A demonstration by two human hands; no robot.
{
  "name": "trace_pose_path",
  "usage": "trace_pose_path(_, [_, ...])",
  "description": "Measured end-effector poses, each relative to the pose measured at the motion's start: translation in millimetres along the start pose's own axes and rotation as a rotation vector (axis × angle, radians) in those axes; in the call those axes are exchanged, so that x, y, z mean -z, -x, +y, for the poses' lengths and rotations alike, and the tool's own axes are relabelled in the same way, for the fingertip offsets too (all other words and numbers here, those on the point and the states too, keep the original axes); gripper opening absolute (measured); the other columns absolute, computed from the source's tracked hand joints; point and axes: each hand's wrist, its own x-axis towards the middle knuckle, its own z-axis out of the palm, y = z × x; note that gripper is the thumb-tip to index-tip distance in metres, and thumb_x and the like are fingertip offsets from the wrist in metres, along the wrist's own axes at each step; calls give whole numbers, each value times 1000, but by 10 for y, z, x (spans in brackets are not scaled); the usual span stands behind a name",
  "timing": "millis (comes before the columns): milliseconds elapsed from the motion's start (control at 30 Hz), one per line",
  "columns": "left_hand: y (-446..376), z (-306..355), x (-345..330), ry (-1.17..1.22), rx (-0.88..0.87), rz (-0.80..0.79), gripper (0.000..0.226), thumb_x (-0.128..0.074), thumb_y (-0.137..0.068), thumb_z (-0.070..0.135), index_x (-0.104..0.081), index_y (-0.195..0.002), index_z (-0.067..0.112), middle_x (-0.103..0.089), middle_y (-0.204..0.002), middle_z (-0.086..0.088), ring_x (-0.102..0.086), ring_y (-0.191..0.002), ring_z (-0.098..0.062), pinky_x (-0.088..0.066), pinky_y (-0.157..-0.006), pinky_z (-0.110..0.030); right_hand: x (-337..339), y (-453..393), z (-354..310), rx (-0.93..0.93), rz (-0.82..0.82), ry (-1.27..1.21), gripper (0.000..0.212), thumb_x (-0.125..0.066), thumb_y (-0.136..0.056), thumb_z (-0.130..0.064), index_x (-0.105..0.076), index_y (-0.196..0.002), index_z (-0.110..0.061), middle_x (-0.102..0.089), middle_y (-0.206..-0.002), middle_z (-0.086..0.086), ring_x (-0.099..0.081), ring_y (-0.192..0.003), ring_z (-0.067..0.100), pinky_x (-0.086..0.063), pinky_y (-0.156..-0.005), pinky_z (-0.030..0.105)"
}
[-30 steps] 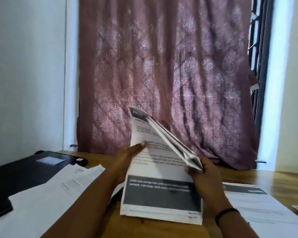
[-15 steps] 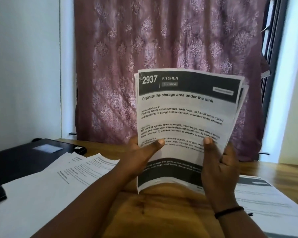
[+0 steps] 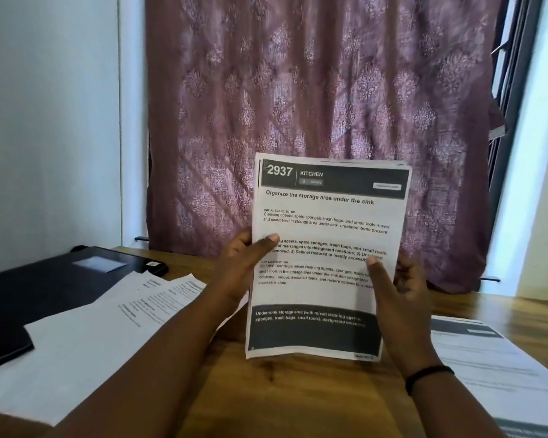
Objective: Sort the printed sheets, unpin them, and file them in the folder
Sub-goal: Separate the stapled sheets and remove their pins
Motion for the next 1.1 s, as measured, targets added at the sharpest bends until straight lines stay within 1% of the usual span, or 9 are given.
trace_pose_path(200, [-31,-196,95,-272,135,8,17,-69,-80,33,-67,-95,26,-74,-101,0,-72,-88,-16,-57,-78,-30,-37,39,63,-107,-127,210,6,-65,-89,-29,-70,-88,-25,-74,-78,-16,-70,-78,5,-56,-74,33])
trace_pose_path(367, [-35,12,210,-154,351,-174,22,-61,-90,12,-64,-112,15,-73,-105,-6,-73,-86,-18,-60,-68,-31,96,43,-210,-393,-363,135,15,-66,-87,-10,-73,-100,-8,-76,-82,-1,-73,-78,15,-57,-77,32])
trace_pose_path(467, [-98,128,374,-217,574,-367,28,-59,-90,11,-61,-119,9,-69,-116,-13,-66,-106,-31,-55,-90,-43,305,-41,-455,-417,-558,522,31,-75,-82,-25,-64,-110,-17,-73,-83,-7,-68,-68,1,-52,-64,19])
trace_pose_path(567, [-155,53,431,-373,637,-493,33,-59,-91,11,-58,-125,8,-66,-121,-13,-63,-112,-31,-50,-97,-45,395,-327,-589,-42,-359,1267,92,-72,-66,-67,-32,-138,-27,-49,-134,8,-53,-120,24,-48,-95,37])
trace_pose_path(667, [-136,-184,404,-408,673,-548,40,-64,-90,16,-57,-129,8,-64,-126,-12,-61,-116,-32,-45,-103,-47,273,-600,-600,85,-450,1137,66,-63,-73,-66,-38,-128,-36,-57,-120,-4,-59,-108,24,-48,-94,42])
trace_pose_path(800, [-110,-512,379,-366,720,-587,37,-65,-89,10,-58,-125,16,-63,-127,-10,-60,-118,-30,-41,-106,-48,142,-613,-198,29,-604,920,7,-63,-91,-29,-60,-85,-30,-61,-68,-16,-56,-68,2,-47,-71,23])
trace_pose_path(867, [-97,-596,368,-339,759,-594,38,-67,-87,7,-58,-120,23,-64,-127,-8,-61,-117,-29,-42,-106,-47,164,-567,18,60,-597,908,24,-63,-92,-24,-58,-69,-28,-61,-58,-15,-52,-57,-4,-43,-62,16])
trace_pose_path(1000, [-135,-729,358,-272,753,-586,52,-77,-78,15,-59,-126,11,-61,-128,-18,-57,-120,-37,-39,-107,-54,216,-594,260,19,-635,843,9,-70,-86,-24,-70,-79,-20,-72,-76,-2,-64,-66,9,-49,-64,21])
trace_pose_path(1100, [-108,-759,280,-284,646,-478,37,-70,-86,15,-62,-121,6,-66,-119,-17,-63,-111,-37,-43,-103,-55,176,-554,312,-7,-612,683,13,-74,-82,-16,-68,-77,-26,-71,-68,-11,-62,-61,-2,-48,-60,18])
